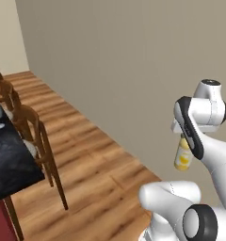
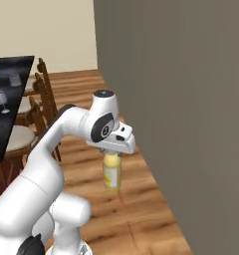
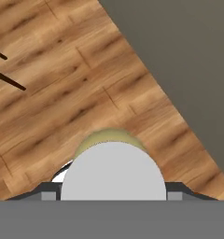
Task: There is a wine glass and glass cup on the dining counter. Place the wine bottle next to the wine glass and the juice bottle next to the glass cup.
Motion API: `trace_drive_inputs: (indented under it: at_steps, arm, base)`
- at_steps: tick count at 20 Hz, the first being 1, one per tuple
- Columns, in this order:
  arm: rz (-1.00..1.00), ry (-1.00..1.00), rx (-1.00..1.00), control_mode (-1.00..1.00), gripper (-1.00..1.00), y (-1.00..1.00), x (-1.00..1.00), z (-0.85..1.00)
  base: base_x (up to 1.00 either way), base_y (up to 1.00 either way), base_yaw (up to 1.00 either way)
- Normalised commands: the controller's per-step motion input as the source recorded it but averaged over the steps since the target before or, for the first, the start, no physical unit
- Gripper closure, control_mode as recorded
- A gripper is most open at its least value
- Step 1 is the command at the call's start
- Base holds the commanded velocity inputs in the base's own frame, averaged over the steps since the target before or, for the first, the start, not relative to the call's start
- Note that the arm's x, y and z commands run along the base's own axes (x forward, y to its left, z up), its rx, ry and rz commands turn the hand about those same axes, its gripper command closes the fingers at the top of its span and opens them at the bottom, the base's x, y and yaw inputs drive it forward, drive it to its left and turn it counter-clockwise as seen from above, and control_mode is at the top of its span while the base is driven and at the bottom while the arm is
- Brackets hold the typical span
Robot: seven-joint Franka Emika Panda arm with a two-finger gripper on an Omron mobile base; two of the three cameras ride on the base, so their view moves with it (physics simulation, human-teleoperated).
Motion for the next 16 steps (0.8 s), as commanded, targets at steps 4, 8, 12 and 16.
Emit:
trace_drive_inputs:
  at_steps: [4,8,12,16]
  arm:
    - [0.0,0.0,0.0,1.0,1.0,0.0,0.0,0.0]
    - [0.0,0.0,0.0,1.0,1.0,0.0,0.0,0.0]
    - [0.0,0.0,0.0,1.0,1.0,0.0,0.0,0.0]
    - [0.0,0.0,0.0,1.0,1.0,0.0,0.0,0.0]
  base:
    - [0.81,-0.25,0.26]
    - [0.8,-0.26,0.24]
    - [0.81,-0.27,0.22]
    - [0.82,-0.26,0.23]
